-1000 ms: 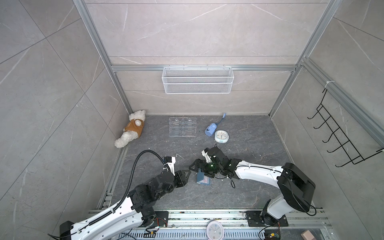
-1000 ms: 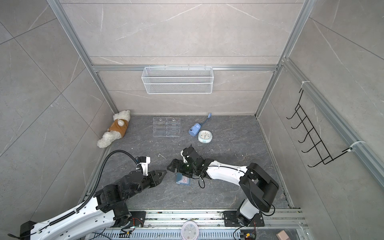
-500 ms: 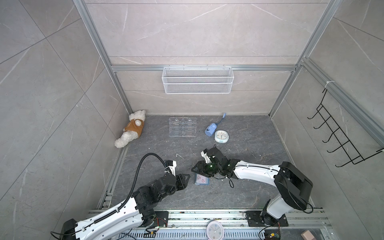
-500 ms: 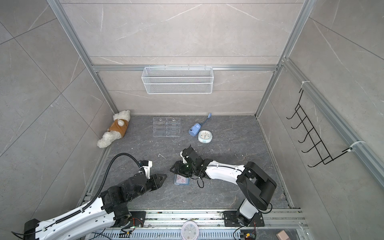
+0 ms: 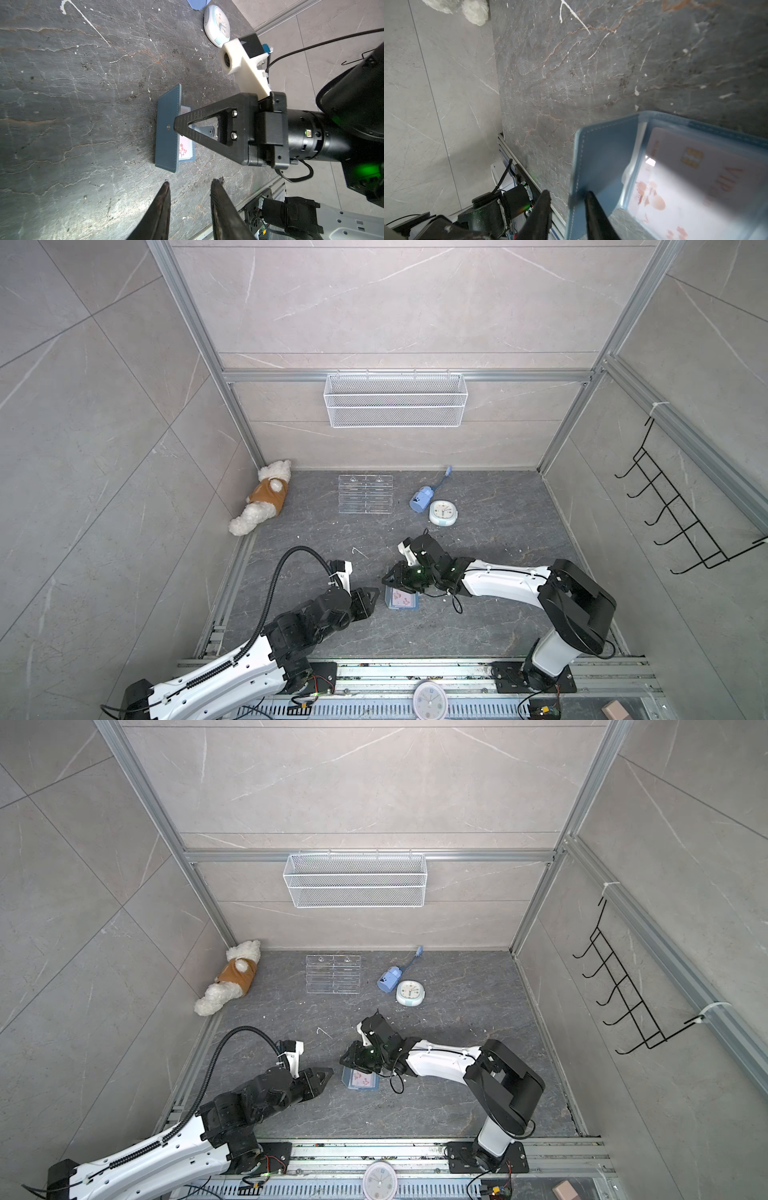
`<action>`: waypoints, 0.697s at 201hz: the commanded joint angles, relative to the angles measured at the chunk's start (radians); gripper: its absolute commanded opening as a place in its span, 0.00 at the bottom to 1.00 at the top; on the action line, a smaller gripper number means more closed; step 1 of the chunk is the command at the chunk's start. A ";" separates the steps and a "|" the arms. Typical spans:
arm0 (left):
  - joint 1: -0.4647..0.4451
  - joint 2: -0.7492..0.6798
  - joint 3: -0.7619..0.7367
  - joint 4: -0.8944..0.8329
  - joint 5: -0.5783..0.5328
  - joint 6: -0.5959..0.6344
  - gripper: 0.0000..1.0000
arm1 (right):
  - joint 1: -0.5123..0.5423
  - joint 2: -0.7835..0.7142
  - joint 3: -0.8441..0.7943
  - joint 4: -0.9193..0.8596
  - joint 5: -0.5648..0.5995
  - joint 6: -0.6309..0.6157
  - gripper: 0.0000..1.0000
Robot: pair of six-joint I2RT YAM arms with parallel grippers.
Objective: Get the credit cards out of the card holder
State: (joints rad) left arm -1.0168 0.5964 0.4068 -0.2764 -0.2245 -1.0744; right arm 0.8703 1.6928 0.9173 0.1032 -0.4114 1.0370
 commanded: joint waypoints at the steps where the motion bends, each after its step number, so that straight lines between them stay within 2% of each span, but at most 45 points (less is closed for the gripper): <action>1: -0.005 -0.011 -0.001 0.020 0.008 -0.011 0.35 | 0.006 0.045 0.045 0.027 -0.017 -0.002 0.26; 79: -0.005 0.028 -0.034 0.081 0.033 -0.021 0.35 | 0.010 0.170 0.069 0.080 -0.024 0.015 0.22; 140: -0.001 0.138 -0.062 0.276 0.074 -0.032 0.35 | 0.010 0.218 0.070 0.058 -0.017 0.005 0.22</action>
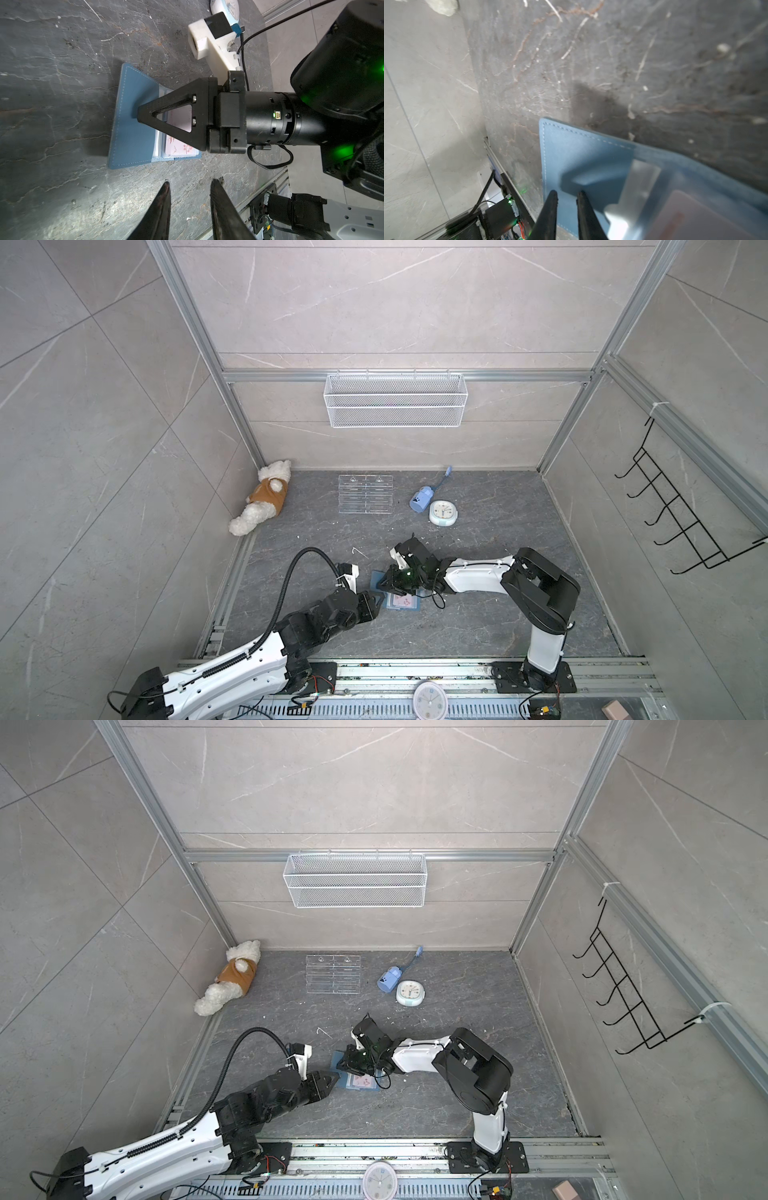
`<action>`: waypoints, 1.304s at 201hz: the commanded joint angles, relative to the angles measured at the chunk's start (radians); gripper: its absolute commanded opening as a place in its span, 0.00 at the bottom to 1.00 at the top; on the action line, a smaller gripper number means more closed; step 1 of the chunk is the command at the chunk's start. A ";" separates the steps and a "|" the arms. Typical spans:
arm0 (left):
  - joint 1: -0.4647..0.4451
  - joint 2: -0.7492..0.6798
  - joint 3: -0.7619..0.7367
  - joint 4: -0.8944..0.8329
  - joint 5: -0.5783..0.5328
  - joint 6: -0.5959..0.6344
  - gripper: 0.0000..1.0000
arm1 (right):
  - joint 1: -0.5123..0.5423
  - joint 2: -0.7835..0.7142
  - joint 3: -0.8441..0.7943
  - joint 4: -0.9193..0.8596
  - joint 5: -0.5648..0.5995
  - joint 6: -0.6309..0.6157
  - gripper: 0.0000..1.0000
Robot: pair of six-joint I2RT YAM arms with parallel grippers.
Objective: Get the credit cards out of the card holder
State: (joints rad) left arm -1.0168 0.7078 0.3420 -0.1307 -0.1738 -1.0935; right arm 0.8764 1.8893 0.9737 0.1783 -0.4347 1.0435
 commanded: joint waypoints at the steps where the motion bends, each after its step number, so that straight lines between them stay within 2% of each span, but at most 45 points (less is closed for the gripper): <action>1: 0.000 0.028 0.003 0.133 0.025 -0.013 0.35 | 0.004 0.022 0.014 -0.017 0.007 -0.002 0.22; 24: 0.035 0.068 -0.010 0.204 0.083 -0.020 0.35 | 0.004 0.018 0.011 -0.033 0.013 -0.010 0.22; 69: 0.176 0.131 -0.028 0.264 0.199 -0.053 0.35 | 0.007 -0.005 -0.015 -0.070 0.033 -0.022 0.20; 105: 0.268 0.251 -0.012 0.307 0.289 -0.084 0.32 | 0.012 0.002 -0.023 -0.071 0.034 -0.022 0.18; 172: 0.331 0.399 -0.019 0.409 0.324 -0.143 0.29 | 0.019 -0.011 -0.048 -0.071 0.048 -0.023 0.15; 262: 0.335 0.504 -0.026 0.384 0.343 -0.143 0.26 | 0.031 -0.074 -0.034 -0.144 0.072 -0.037 0.15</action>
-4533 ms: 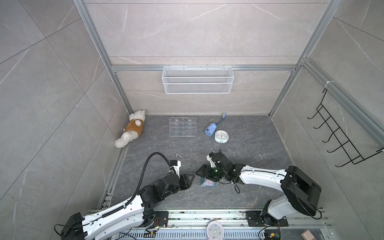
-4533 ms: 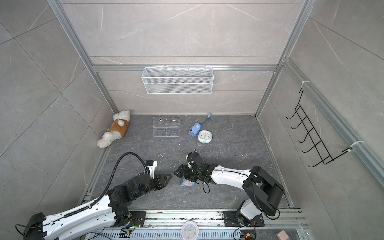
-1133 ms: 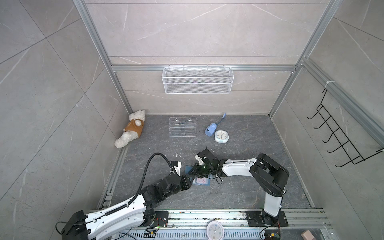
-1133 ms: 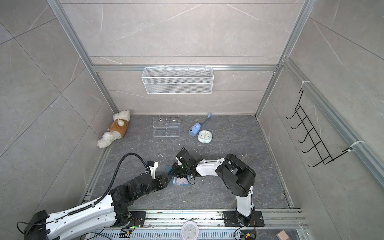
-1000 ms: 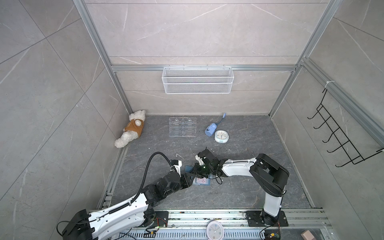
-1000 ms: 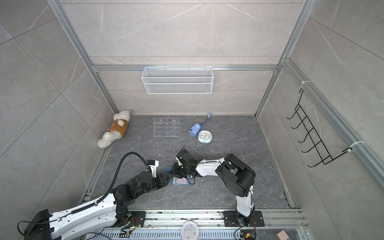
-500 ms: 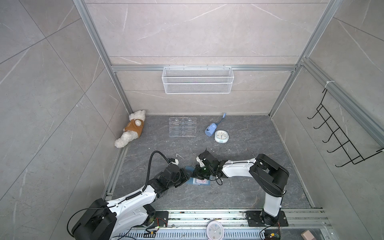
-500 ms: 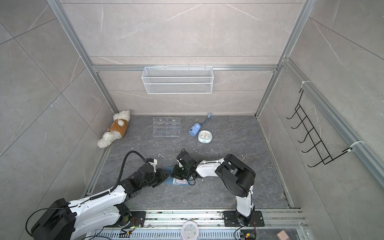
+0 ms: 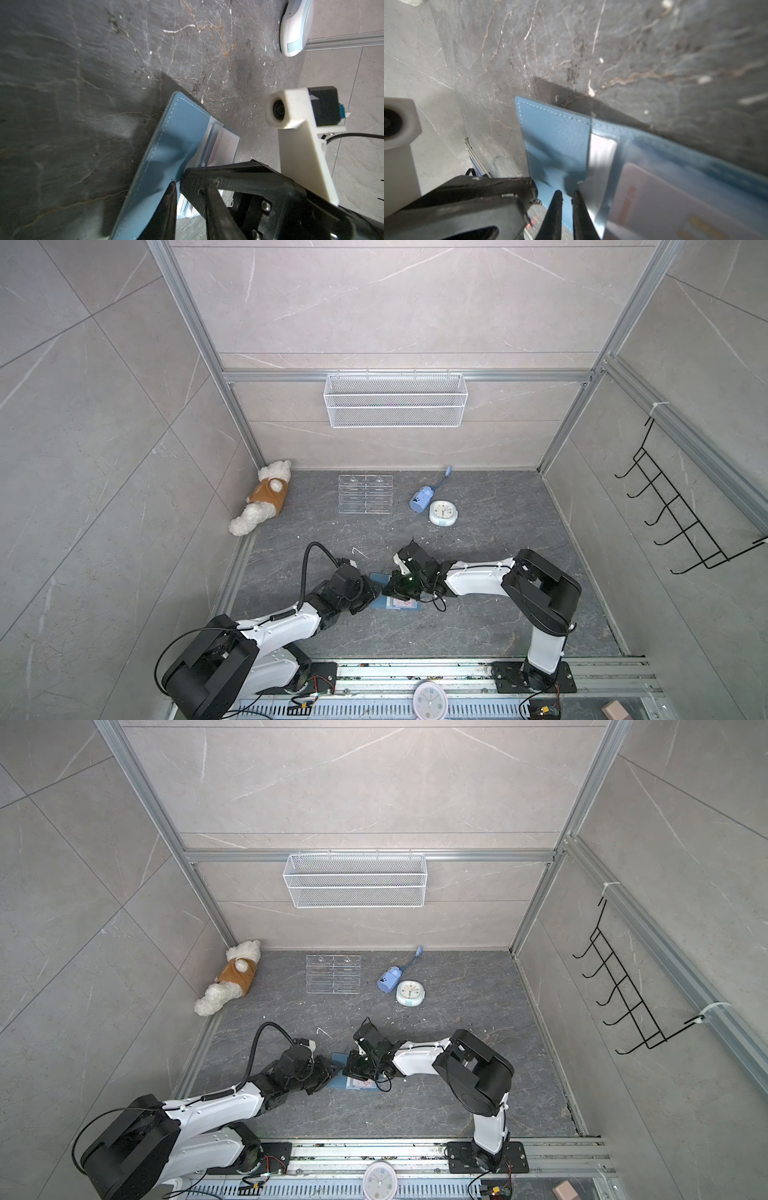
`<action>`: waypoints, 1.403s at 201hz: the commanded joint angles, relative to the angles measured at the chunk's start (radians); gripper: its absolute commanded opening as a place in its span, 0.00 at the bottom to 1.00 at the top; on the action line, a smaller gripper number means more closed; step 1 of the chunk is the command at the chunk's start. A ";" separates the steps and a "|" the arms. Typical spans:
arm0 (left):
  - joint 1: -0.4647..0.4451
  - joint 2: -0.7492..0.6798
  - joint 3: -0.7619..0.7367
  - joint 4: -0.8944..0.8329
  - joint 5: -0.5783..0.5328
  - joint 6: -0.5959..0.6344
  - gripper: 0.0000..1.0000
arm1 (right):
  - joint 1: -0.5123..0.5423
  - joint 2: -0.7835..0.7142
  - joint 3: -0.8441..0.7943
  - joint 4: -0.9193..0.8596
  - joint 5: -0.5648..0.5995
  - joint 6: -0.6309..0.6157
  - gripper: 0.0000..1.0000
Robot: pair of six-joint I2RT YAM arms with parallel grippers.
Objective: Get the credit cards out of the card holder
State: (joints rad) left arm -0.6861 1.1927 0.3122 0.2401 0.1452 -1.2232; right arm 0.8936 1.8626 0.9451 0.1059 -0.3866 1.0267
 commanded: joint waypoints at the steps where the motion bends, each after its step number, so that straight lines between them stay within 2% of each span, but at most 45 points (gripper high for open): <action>1: 0.004 0.019 0.002 0.013 0.023 -0.014 0.26 | 0.014 -0.049 -0.003 -0.074 0.024 -0.021 0.15; 48: 0.004 0.032 -0.047 0.029 0.002 -0.041 0.26 | 0.022 -0.156 0.020 -0.258 0.117 -0.042 0.18; 78: 0.003 0.036 -0.060 0.037 -0.001 -0.039 0.26 | 0.022 -0.230 0.006 -0.333 0.186 -0.048 0.23; 147: -0.003 0.037 -0.060 0.036 0.011 -0.024 0.25 | 0.002 -0.263 -0.073 -0.318 0.213 -0.050 0.42; 282: -0.007 0.035 -0.059 0.025 0.008 -0.013 0.25 | -0.015 -0.234 -0.122 -0.302 0.215 -0.042 0.46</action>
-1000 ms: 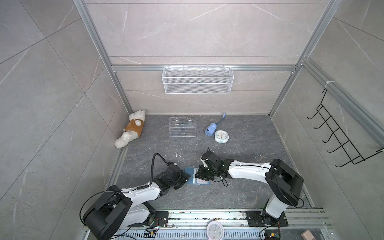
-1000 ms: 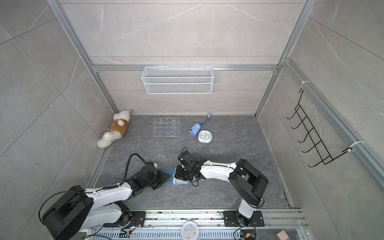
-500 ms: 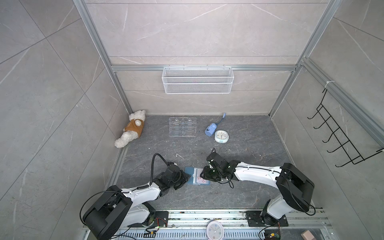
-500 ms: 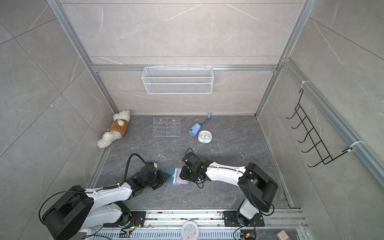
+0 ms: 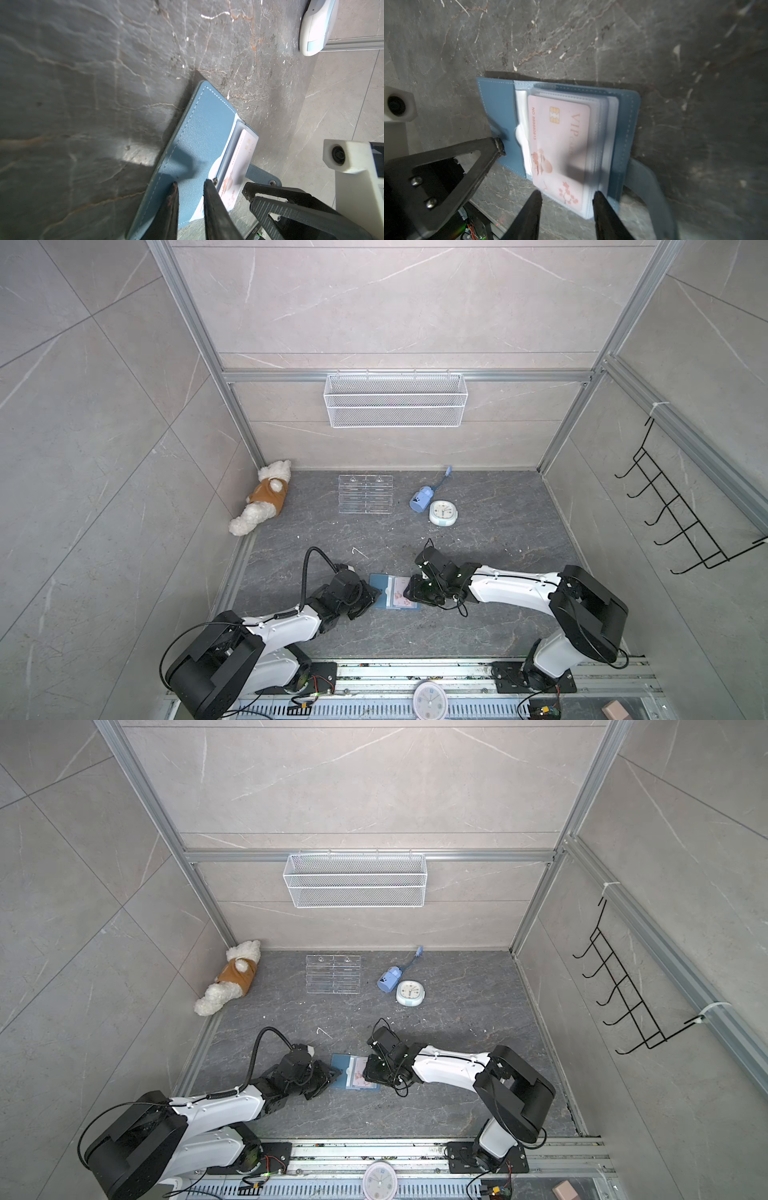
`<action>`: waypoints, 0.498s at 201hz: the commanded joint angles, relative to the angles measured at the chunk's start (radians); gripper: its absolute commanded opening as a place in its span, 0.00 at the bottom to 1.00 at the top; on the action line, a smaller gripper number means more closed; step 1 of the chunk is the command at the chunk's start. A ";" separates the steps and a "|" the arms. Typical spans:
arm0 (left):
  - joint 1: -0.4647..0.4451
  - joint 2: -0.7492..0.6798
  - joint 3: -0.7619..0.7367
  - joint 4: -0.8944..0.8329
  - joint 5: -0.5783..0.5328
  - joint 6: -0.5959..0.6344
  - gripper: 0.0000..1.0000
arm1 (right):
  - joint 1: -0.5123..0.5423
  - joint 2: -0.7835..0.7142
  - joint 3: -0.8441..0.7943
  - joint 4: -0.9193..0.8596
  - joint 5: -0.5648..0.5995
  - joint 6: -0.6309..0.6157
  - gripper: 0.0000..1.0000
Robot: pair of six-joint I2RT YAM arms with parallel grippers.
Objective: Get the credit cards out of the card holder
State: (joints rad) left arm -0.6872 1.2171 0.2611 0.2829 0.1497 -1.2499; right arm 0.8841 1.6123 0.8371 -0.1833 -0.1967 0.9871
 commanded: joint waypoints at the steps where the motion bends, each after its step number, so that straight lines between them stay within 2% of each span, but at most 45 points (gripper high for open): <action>1: -0.007 0.010 -0.008 -0.017 0.003 0.014 0.25 | -0.005 0.017 -0.015 -0.014 0.026 -0.002 0.46; 100: -0.010 0.005 -0.014 -0.019 -0.005 0.014 0.25 | -0.005 0.034 -0.038 -0.006 0.034 0.007 0.51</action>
State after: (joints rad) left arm -0.6899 1.2171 0.2611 0.2825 0.1478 -1.2495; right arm 0.8822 1.6287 0.8234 -0.1822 -0.1829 0.9874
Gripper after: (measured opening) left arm 0.248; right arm 0.501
